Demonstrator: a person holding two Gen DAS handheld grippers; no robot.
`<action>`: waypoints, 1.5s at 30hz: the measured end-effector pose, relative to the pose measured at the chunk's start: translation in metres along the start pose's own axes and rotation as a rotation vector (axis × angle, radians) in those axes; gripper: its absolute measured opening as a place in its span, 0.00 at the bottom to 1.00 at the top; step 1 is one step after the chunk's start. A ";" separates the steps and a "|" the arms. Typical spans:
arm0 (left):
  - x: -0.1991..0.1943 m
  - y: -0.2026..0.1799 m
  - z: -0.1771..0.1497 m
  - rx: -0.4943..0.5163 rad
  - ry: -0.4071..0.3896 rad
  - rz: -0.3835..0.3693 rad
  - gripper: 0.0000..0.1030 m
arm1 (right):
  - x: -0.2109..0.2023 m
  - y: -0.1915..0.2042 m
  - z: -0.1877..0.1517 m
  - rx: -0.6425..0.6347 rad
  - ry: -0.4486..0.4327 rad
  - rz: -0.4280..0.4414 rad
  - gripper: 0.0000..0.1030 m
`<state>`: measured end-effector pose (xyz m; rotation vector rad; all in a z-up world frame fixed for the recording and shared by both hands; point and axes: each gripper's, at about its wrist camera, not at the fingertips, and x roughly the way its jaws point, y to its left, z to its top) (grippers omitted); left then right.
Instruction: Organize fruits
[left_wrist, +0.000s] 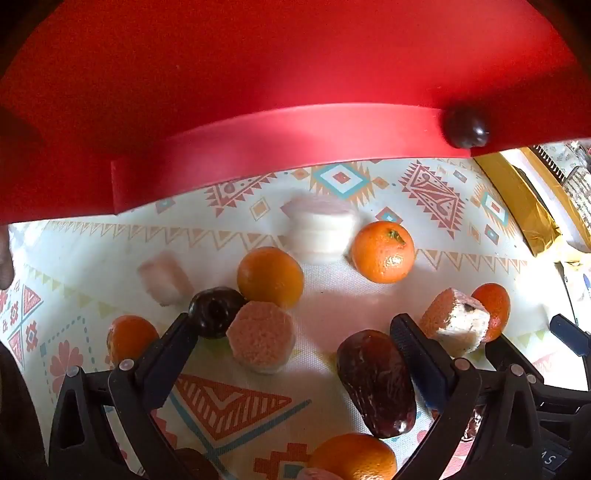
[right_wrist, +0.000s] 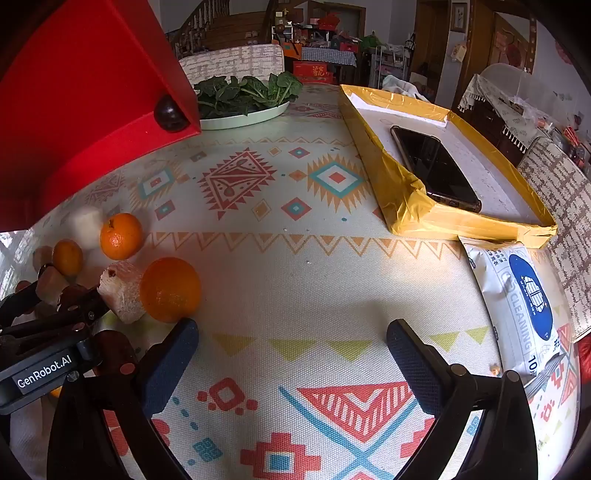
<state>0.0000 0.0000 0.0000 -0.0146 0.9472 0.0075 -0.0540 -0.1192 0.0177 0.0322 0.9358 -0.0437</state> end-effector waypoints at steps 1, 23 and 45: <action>0.000 0.000 0.000 0.004 0.001 0.005 1.00 | 0.000 0.000 0.000 -0.001 0.001 -0.001 1.00; 0.000 0.000 0.000 0.000 0.000 0.000 1.00 | 0.000 0.000 0.000 0.000 0.000 0.000 1.00; 0.000 0.000 0.001 0.000 0.000 0.000 1.00 | 0.000 0.000 0.000 0.000 0.000 0.000 1.00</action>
